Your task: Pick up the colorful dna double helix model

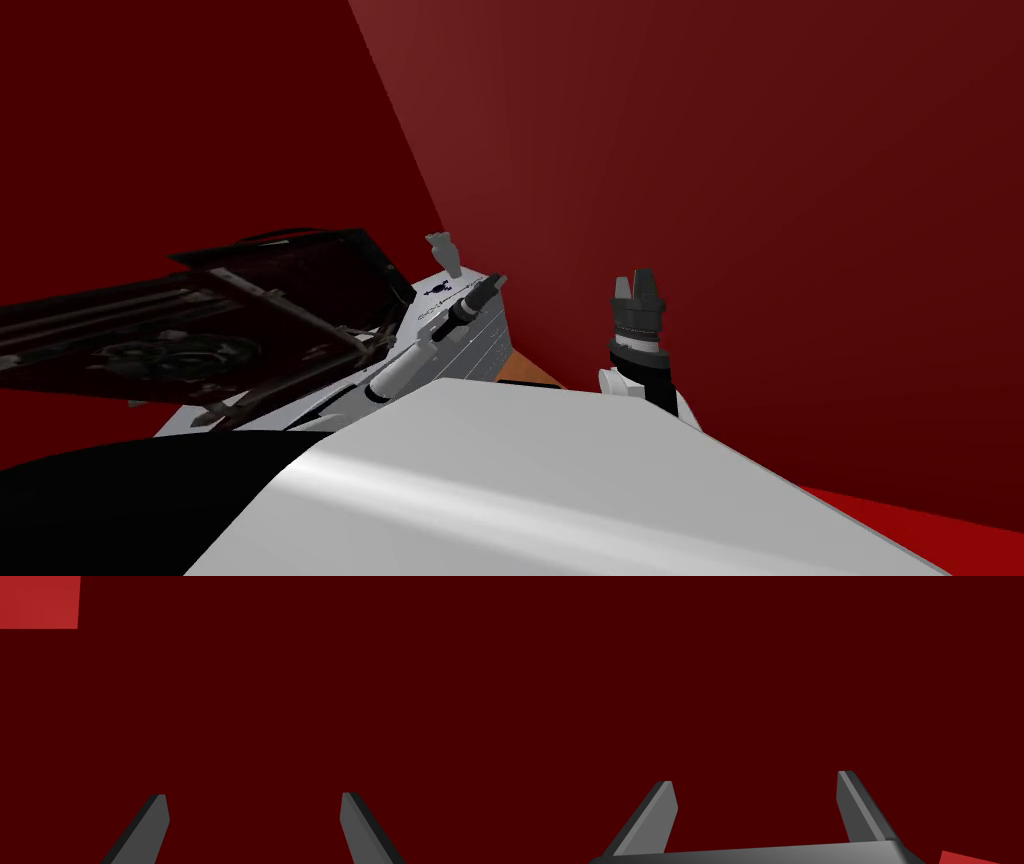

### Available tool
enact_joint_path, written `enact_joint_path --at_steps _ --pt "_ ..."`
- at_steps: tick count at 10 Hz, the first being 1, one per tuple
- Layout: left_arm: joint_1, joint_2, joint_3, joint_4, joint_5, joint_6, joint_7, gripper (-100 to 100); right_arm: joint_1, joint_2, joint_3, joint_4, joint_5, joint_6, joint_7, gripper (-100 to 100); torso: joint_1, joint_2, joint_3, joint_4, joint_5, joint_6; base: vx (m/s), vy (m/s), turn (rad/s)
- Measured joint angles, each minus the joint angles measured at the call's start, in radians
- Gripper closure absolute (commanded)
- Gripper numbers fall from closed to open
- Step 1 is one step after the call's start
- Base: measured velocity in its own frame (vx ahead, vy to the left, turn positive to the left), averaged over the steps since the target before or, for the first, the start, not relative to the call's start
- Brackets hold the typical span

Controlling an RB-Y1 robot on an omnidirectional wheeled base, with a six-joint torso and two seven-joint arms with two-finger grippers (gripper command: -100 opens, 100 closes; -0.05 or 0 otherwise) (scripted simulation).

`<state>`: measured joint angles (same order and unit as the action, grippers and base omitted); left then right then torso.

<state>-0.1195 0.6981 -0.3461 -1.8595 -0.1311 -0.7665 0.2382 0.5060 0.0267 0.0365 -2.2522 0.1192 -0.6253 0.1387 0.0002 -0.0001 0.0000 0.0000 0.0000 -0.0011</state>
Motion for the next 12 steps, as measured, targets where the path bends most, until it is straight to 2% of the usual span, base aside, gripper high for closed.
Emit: enact_joint_path --at_steps 1,2,5,7,12 --pt "-0.030 0.031 -0.024 0.034 -0.009 -0.013 0.010 -100 0.000 0.000 0.000 0.000 0.000 0.000 0.000 0 0.000 0.000 0.000 0.000 0.000 0.001 -0.004 0.001 -0.117" --pt "-0.052 0.060 -0.037 0.053 -0.013 -0.021 0.019 -100 0.000 0.000 0.000 0.000 0.000 0.000 0.000 0 0.000 0.000 0.000 0.000 0.000 0.000 -0.003 -0.002 -0.244" --pt "-0.126 0.155 -0.101 0.110 -0.040 -0.038 0.050 -100 0.000 0.000 0.000 0.000 0.000 0.000 0.000 0 0.000 0.000 0.000 0.000 0.000 0.001 -0.002 0.003 -0.122" --pt "-0.169 0.188 -0.123 0.159 -0.049 -0.056 0.060 -100 0.000 0.000 0.000 0.000 0.000 0.000 0.000 0 0.000 0.000 0.000 0.000 0.000 0.000 0.000 0.000 -0.073" --pt "-0.303 0.325 -0.229 0.300 -0.096 -0.113 0.120 -100 0.000 0.000 0.000 0.000 0.000 0.000 0.000 0 0.000 0.000 0.000 0.000 0.000 0.000 0.001 0.007 -0.129"
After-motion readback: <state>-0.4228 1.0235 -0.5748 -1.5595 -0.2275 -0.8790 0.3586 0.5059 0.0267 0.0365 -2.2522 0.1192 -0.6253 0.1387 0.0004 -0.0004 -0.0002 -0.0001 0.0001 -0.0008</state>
